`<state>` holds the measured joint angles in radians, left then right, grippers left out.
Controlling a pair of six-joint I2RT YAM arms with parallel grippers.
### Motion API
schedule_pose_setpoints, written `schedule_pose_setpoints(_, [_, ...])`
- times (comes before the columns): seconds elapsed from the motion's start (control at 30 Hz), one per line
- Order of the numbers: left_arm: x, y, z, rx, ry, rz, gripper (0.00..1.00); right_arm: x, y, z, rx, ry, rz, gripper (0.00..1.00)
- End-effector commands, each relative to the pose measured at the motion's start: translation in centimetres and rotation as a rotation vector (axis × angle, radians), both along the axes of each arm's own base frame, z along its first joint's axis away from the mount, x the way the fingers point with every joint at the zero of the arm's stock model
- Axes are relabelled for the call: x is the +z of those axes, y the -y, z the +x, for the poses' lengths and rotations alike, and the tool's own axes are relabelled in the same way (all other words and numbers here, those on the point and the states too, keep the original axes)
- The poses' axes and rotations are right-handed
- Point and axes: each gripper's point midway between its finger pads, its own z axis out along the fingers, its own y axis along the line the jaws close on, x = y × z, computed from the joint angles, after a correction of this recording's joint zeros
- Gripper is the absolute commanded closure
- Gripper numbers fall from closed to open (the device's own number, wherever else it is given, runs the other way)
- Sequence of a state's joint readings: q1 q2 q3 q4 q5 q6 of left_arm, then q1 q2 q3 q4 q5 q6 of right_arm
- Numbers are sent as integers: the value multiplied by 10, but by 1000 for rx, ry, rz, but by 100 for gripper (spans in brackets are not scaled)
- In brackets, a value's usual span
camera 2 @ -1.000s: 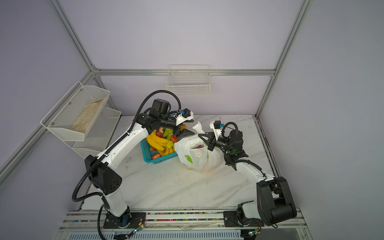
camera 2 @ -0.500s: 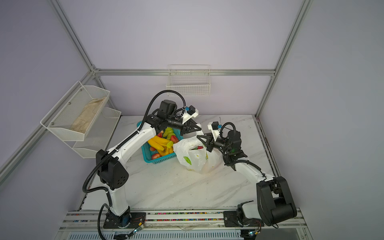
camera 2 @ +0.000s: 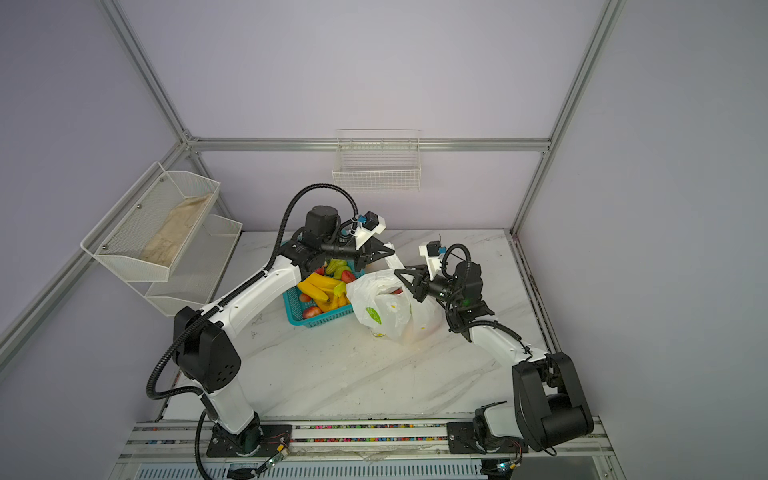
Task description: Place the fake fruits into the plastic bag and tie a complex knot
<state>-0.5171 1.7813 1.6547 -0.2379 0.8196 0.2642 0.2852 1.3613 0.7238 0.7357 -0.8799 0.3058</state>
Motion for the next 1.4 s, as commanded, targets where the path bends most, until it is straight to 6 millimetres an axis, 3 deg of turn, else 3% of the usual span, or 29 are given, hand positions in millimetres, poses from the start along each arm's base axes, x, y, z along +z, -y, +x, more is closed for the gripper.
schedule_pose_setpoints(0.0, [9,-7,-3,25,37,-35,100,12,1,7,-13,-30,83,86])
schedule_pose_setpoints(0.3, [0,-15,-2,81,77,-40,100,18,2,19,-44,-105,143,86])
schedule_pose_setpoints(0.7, [-17,-25,-19,107,173,-54,100,28,5,32,-80,-229,276,86])
schedule_pose_setpoints(0.97, [-47,-13,-28,116,288,61,100,34,3,41,-90,-278,330,87])
schedule_pose_setpoints(1.2, [-55,3,-34,111,338,90,99,30,5,47,-122,-287,330,99])
schedule_pose_setpoints(1.37, [-73,19,-40,85,349,127,94,36,6,49,-123,-263,351,100])
